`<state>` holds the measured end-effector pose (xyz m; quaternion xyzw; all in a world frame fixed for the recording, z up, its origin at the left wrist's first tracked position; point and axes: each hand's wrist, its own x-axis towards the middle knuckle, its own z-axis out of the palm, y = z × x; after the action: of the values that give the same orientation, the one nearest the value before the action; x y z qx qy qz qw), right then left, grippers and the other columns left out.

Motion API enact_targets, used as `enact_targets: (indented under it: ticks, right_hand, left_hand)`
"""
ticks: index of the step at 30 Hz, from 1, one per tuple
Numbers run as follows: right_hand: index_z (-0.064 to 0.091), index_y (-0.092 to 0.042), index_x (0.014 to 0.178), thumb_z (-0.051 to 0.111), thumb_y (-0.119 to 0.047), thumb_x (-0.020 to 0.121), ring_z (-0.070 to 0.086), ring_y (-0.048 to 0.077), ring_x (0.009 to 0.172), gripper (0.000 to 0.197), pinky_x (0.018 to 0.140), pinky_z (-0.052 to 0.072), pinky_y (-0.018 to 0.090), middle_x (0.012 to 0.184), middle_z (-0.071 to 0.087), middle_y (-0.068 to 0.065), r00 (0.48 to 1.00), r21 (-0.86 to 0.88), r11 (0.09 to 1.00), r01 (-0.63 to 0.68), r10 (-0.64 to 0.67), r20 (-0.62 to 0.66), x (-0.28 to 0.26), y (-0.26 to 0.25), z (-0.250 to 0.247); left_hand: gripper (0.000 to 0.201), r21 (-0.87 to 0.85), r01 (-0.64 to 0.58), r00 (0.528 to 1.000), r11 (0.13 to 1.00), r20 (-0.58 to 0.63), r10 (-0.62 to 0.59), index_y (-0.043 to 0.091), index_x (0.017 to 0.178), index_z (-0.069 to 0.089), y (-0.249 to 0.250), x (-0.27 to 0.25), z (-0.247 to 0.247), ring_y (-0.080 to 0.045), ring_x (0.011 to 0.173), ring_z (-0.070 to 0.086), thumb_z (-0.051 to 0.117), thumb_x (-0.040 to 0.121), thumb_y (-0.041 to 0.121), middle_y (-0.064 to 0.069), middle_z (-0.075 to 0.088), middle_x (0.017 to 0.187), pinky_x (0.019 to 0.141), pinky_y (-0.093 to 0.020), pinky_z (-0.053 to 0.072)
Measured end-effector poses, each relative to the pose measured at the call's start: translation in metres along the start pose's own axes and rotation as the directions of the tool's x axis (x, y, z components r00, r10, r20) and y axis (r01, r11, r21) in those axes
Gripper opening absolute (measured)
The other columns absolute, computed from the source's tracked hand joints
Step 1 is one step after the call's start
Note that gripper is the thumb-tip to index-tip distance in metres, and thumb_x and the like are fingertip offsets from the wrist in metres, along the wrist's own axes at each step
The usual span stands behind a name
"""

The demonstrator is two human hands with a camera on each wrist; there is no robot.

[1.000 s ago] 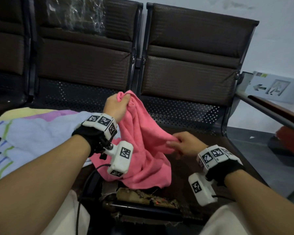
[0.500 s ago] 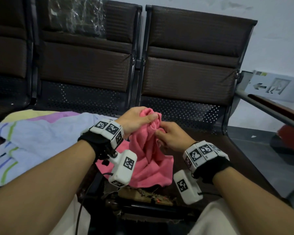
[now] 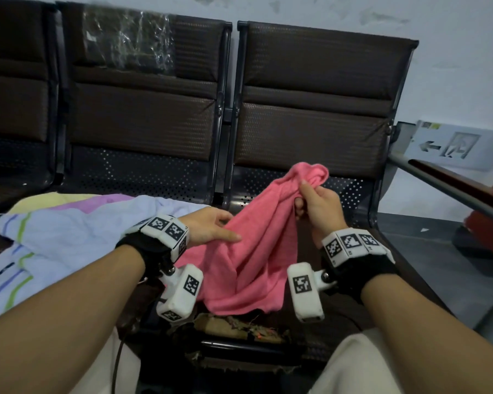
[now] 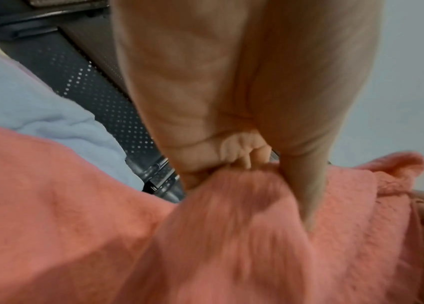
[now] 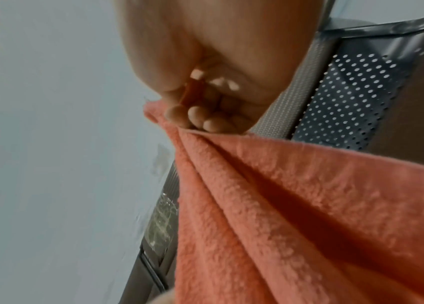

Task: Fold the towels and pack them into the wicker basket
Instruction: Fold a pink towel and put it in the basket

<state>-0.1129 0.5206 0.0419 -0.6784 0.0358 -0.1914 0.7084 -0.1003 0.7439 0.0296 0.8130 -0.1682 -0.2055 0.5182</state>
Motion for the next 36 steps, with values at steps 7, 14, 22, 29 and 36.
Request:
enact_targets:
  ticks: [7,14,22,29,36]
  right_hand:
    - [0.051,-0.013,0.051,0.052,-0.019,0.096,0.045,0.009,0.033,0.045,0.040,0.040,0.024,0.045,0.050,0.001,0.980,-0.158,0.987,-0.025,-0.007,-0.200,0.007,0.008,-0.029]
    - [0.044,-0.020,0.107,0.050,-0.012,0.096,0.045,0.015,0.037,0.015,0.038,0.036,0.023,0.049,0.051,0.002,0.988,-0.328,0.940,-0.093,0.128,0.086,-0.014,0.006,-0.010]
    - [0.061,-0.017,0.088,0.042,-0.012,0.099,0.050,0.012,0.043,0.022,0.045,0.043,0.025,0.053,0.059,0.000,0.953,-0.212,0.975,0.069,-0.002,0.302,-0.030,-0.017,0.029]
    - [0.052,-0.013,0.101,0.047,0.014,0.086,0.066,0.015,0.066,0.032,0.066,0.055,0.026,0.087,0.071,0.001,0.922,-0.177,0.981,0.081,-0.007,0.387,-0.021,-0.025,0.026]
    - [0.069,-0.020,0.088,0.056,-0.023,0.093,0.063,0.007,0.066,0.015,0.068,0.045,0.021,0.075,0.071,-0.004,0.844,-0.723,0.506,0.471,-0.022,0.535,-0.025,-0.019,0.016]
  left_hand:
    - [0.045,0.654,0.252,0.966,0.713,-0.133,-0.220,0.014,0.077,0.062,-0.017,-0.003,-0.017,-0.010,0.062,0.052,0.061,0.080,0.058,0.002,0.057,0.070,0.053,-0.020,0.038]
    - [0.043,0.156,-0.013,0.952,0.988,-0.301,0.060,0.001,0.085,0.066,0.025,-0.002,-0.008,-0.018,0.069,0.052,0.073,0.076,0.043,-0.007,0.059,0.073,0.065,-0.032,0.040]
    - [0.021,-0.386,-0.167,0.915,0.907,-0.403,-0.003,-0.006,0.107,0.060,0.062,-0.005,0.017,-0.031,0.084,0.053,0.059,0.089,0.005,-0.024,0.058,0.092,0.074,-0.042,0.041]
    - [0.023,-0.609,-0.277,0.866,0.744,-0.494,-0.082,0.005,0.087,0.068,0.079,-0.010,0.012,-0.023,0.070,0.061,0.080,0.071,0.017,-0.013,0.065,0.079,0.065,-0.031,0.054]
    - [0.020,-0.568,-0.266,0.878,0.779,-0.477,-0.049,-0.001,0.105,0.066,0.062,-0.013,0.007,-0.014,0.070,0.062,0.061,0.089,0.010,-0.008,0.067,0.083,0.072,-0.026,0.054]
